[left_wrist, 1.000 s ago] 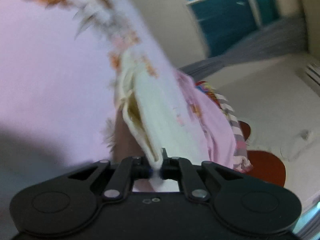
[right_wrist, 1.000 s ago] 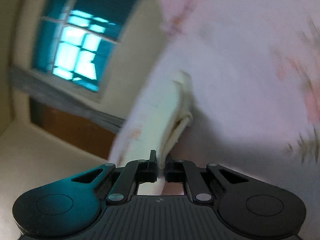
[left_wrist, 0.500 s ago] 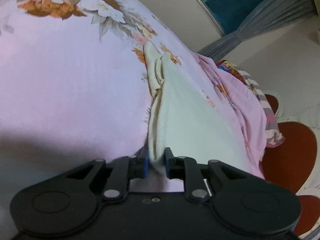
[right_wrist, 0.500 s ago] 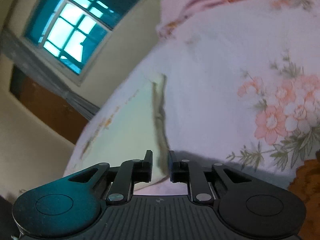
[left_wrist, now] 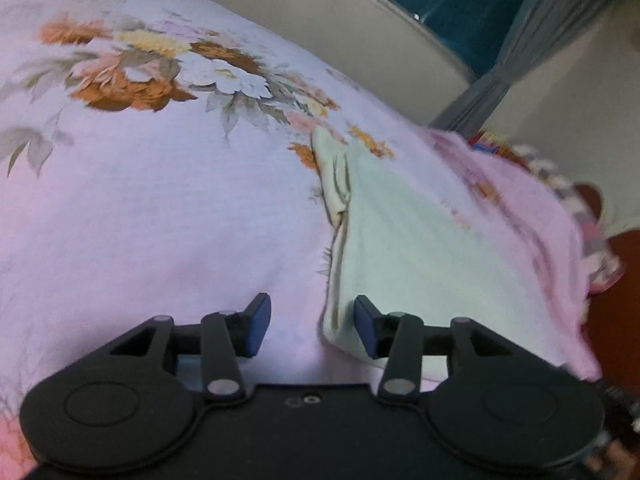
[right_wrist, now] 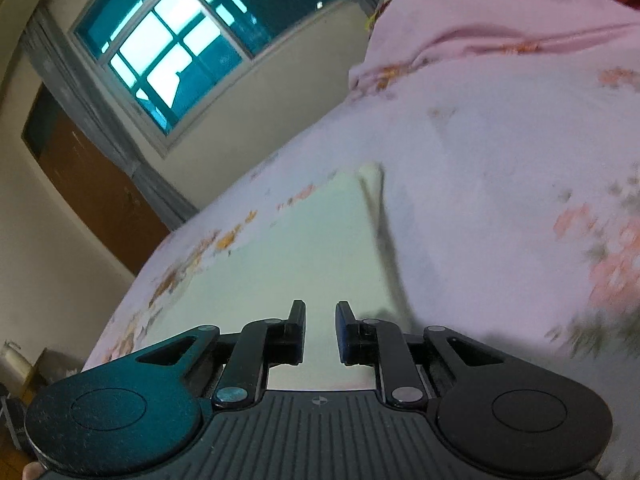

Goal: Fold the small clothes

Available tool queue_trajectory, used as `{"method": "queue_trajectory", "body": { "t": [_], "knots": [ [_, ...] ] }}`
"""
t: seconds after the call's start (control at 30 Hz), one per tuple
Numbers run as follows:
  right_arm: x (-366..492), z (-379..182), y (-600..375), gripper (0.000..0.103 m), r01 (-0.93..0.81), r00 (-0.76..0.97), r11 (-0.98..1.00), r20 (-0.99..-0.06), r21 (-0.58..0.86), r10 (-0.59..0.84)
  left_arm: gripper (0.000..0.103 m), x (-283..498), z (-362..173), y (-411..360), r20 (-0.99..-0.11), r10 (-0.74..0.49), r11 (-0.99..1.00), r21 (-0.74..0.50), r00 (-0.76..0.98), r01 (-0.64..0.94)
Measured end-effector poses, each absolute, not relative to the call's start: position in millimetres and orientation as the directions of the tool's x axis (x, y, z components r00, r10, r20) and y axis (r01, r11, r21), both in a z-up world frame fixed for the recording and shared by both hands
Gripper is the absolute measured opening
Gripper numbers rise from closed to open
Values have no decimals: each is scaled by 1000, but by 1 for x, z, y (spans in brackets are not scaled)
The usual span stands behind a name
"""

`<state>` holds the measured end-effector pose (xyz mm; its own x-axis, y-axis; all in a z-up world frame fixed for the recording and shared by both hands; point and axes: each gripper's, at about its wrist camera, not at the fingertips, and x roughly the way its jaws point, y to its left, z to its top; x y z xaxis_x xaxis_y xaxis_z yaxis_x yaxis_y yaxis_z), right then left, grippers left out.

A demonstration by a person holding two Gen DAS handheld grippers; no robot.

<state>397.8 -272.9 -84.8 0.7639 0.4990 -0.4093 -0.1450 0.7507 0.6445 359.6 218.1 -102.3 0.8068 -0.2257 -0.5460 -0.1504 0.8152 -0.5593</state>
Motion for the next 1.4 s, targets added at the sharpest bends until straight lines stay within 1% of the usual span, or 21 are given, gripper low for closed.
{"method": "queue_trajectory", "body": {
  "t": [0.1, 0.23, 0.27, 0.33, 0.4, 0.57, 0.63, 0.73, 0.8, 0.83, 0.87, 0.9, 0.93, 0.97, 1.0, 1.07, 1.1, 1.17, 1.27, 1.37, 1.4],
  "knots": [
    [404, -79, -241, 16, -194, 719, 743, -422, 641, 552, 46, 349, -102, 235, -531, -237, 780, -603, 813, -166],
    [404, -69, -190, 16, -233, 726, 763, -414, 602, 549, 47, 333, -99, 261, -535, -200, 767, -606, 821, -209],
    [404, -68, -181, 16, -228, 732, 777, -423, 587, 534, 47, 327, -99, 268, -537, -186, 767, -603, 822, -220],
    [403, -67, -168, 16, -224, 743, 793, -428, 566, 515, 47, 316, -94, 279, -568, -112, 812, -525, 815, -254],
    [402, -68, -162, 16, -193, 758, 827, -455, 527, 467, 48, 304, -92, 293, -591, -52, 834, -470, 805, -290],
    [402, -75, -161, 16, -126, 783, 882, -501, 453, 369, 48, 275, -94, 330, -601, 73, 819, -419, 796, -392],
    [400, -78, -164, 16, -105, 786, 899, -518, 425, 336, 48, 269, -95, 341, -603, 104, 811, -409, 791, -418],
    [398, -79, -155, 16, -77, 811, 939, -527, 336, 255, 48, 264, -92, 350, -603, 167, 806, -372, 780, -460],
    [409, -97, -147, 15, -20, 772, 973, -615, 229, 161, 48, 261, -92, 356, -608, 214, 797, -344, 765, -496],
    [411, -103, -148, 15, -18, 769, 972, -618, 235, 164, 48, 260, -93, 359, -615, 215, 792, -344, 759, -504],
    [412, -100, -144, 15, -20, 767, 978, -624, 209, 149, 48, 259, -94, 363, -615, 209, 787, -356, 760, -505],
    [411, -94, -139, 16, -21, 771, 983, -623, 183, 132, 48, 257, -95, 365, -612, 205, 787, -361, 764, -500],
    [407, -87, -136, 16, -33, 791, 979, -593, 202, 149, 48, 256, -95, 365, -613, 201, 796, -352, 764, -493],
    [399, -79, -134, 16, -74, 818, 965, -538, 253, 204, 49, 256, -97, 365, -615, 198, 806, -341, 763, -484],
    [393, -73, -129, 16, -110, 829, 956, -505, 274, 240, 49, 256, -98, 363, -615, 200, 815, -328, 763, -478],
    [387, -71, -113, 16, -175, 837, 948, -467, 266, 285, 51, 253, -100, 361, -610, 205, 822, -318, 766, -473],
    [389, -78, -103, 16, -196, 821, 947, -486, 254, 300, 53, 253, -101, 360, -609, 206, 825, -313, 766, -471],
    [405, -108, -88, 15, -194, 742, 956, -605, 220, 289, 55, 254, -103, 357, -611, 210, 833, -298, 763, -467],
    [405, -101, -86, 16, -182, 753, 959, -596, 219, 279, 57, 255, -104, 354, -611, 211, 842, -283, 763, -460],
    [393, -85, -96, 16, -185, 801, 941, -511, 284, 312, 58, 253, -107, 356, -599, 203, 839, -302, 775, -453],
    [389, -82, -98, 16, -198, 812, 938, -489, 283, 319, 58, 252, -107, 356, -594, 202, 839, -306, 779, -451]
  ]
}}
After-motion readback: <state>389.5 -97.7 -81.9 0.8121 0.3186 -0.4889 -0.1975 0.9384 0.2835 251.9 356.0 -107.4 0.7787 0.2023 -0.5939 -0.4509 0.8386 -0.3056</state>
